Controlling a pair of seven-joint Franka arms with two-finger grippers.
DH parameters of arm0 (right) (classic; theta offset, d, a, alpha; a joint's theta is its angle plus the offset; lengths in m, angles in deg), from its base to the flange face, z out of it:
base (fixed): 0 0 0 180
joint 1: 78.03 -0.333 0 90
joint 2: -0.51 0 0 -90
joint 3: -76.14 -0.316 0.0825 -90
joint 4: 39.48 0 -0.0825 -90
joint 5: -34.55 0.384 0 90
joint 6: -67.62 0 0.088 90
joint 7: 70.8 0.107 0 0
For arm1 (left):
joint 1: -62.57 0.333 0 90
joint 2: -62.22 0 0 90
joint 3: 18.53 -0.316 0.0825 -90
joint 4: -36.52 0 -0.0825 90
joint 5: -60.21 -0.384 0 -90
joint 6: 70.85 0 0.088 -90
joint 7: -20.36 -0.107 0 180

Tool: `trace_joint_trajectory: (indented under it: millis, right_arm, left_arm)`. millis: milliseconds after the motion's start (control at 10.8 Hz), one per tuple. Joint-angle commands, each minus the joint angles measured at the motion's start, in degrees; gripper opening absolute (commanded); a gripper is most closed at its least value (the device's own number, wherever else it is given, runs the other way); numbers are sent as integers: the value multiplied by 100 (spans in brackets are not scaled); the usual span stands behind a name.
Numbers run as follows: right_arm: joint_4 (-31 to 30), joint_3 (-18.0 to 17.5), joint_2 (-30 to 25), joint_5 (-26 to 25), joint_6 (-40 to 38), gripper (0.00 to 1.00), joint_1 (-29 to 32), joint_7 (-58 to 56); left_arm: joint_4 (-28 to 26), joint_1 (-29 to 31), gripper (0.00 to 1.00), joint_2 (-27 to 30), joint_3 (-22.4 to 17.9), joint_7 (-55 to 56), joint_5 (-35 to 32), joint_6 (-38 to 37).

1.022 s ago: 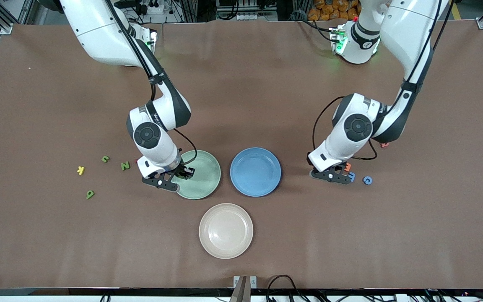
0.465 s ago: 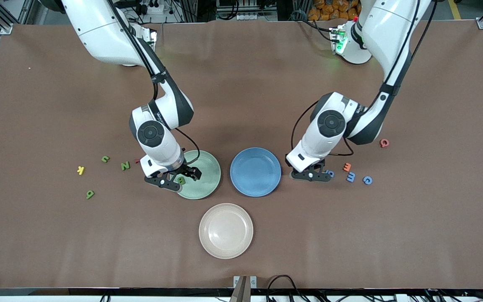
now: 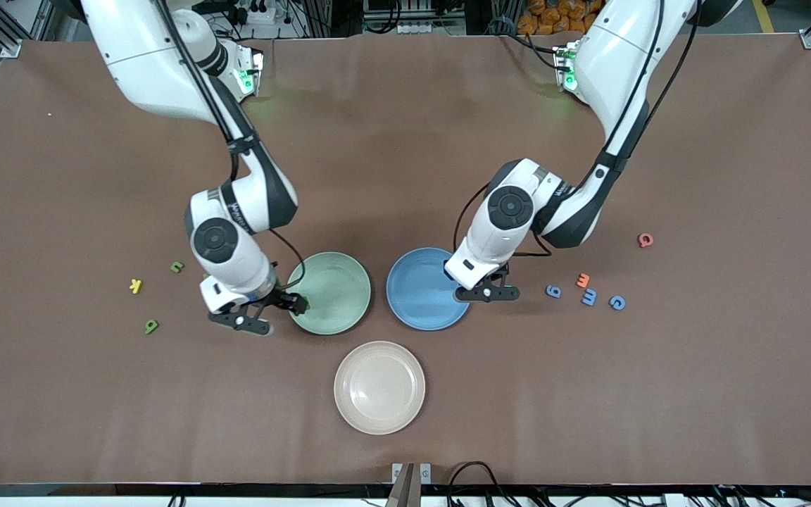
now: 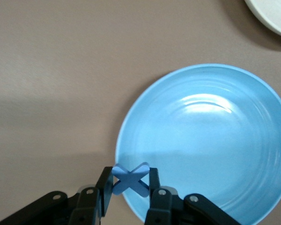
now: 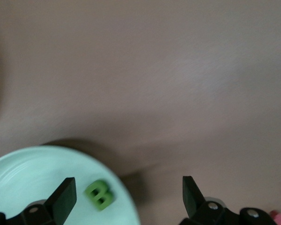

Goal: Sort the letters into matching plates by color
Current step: 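Open the left gripper over the blue plate while the right gripper withdraws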

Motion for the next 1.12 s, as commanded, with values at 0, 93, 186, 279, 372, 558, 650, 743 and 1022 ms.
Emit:
trace_joint_trajectory:
  millis: [0, 93, 186, 279, 372, 558, 650, 743, 1022]
  right_arm:
    - [32, 155, -71, -74, -64, 100, 368, -554]
    - [32, 165, -71, -47, -64, 100, 456, -555]
    - [15, 243, -71, -38, -82, 100, 518, -555]
    - [-64, 322, -71, -30, -82, 100, 545, -555]
    - [-204, 410, -71, -12, -73, 100, 563, -521]
    - [-345, 498, -79, 23, -82, 100, 685, -485]
    - [-407, 525, -88, 32, -82, 100, 747, -485]
    - [-434, 577, -88, 32, -82, 100, 791, -485]
    - [-626, 604, -158, 32, -117, 100, 923, -485]
  left_arm:
    - [371, -174, 0, -258, -32, 549, -76, -97]
    - [450, -192, 0, -302, -32, 654, -76, -106]
    - [529, -209, 0, -345, -32, 812, -67, -97]
    - [599, -262, 0, -416, -32, 962, -67, -97]
    - [652, -297, 0, -460, -49, 1076, -85, -97]
    - [871, -289, 96, -512, -102, 972, -146, -53]
    - [881, -289, 100, -513, -102, 972, -233, -44]
    - [873, -280, 100, -504, -102, 981, -295, -44]
    - [829, -26, 100, -443, -154, 1277, -296, -88]
